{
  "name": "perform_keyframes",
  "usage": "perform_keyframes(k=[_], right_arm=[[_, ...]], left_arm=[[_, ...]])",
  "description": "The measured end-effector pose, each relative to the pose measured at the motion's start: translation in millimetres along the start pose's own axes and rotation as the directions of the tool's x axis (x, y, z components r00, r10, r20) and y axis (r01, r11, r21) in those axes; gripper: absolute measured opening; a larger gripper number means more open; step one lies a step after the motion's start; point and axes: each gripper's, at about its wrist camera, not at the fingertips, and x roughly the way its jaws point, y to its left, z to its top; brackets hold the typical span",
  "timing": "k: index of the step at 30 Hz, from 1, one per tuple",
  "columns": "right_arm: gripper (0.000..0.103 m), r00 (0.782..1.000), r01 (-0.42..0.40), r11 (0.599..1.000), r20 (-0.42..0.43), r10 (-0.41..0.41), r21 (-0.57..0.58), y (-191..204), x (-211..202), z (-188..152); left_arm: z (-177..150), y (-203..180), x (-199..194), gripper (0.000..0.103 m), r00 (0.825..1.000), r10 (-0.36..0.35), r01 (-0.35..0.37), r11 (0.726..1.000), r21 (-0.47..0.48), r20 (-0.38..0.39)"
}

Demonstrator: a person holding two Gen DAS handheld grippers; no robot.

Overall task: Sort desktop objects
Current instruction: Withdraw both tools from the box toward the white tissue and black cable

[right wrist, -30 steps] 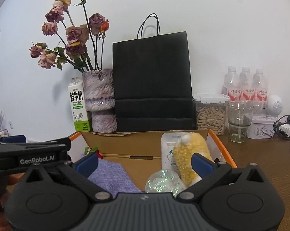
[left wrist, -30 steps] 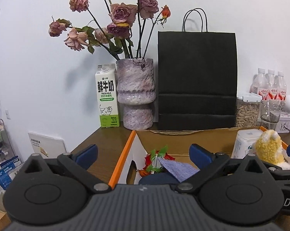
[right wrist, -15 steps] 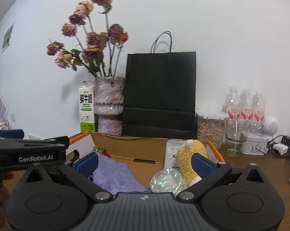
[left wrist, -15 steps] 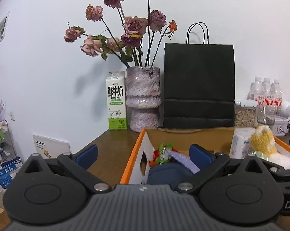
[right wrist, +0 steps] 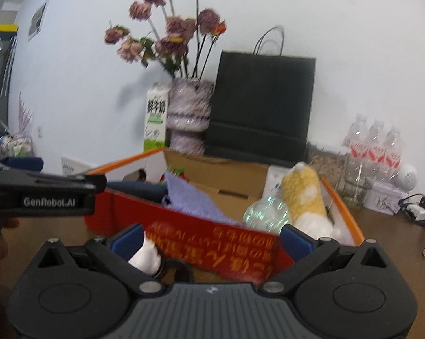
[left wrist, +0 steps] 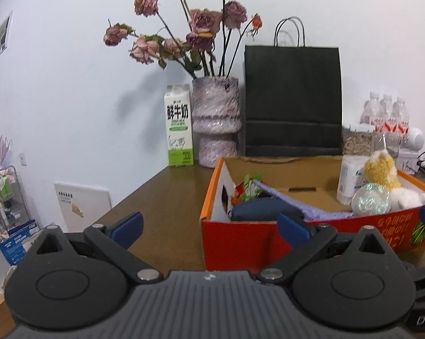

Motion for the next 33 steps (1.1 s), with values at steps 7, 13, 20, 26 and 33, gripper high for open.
perform_keyframes(k=[7, 13, 20, 26, 33], right_arm=[[0.103, 0.991, -0.046, 0.999, -0.127, 0.047, 0.009, 2, 12, -7], [0.1, 0.973, -0.08, 0.996, -0.214, 0.084, 0.028, 1, 21, -11], [0.084, 0.964, -0.119, 0.991, -0.233, 0.128, 0.053, -1, 25, -11], [0.073, 0.952, -0.192, 0.978, -0.229, 0.205, 0.079, -1, 31, -8], [0.044, 0.947, -0.223, 0.971, -0.22, 0.236, 0.08, 0, 27, -9]], left_arm=[[-5, 4, 5, 0.103, 0.997, -0.008, 0.008, 1.0, 0.007, -0.076], [-8, 5, 7, 0.103, 0.993, -0.012, 0.015, 1.0, 0.026, -0.12], [-9, 6, 10, 0.103, 0.988, -0.007, 0.013, 0.999, 0.042, -0.153], [-9, 6, 9, 0.103, 0.987, -0.015, 0.023, 0.999, 0.046, -0.157], [-10, 6, 9, 0.103, 0.987, -0.016, 0.024, 0.999, 0.048, -0.163]])
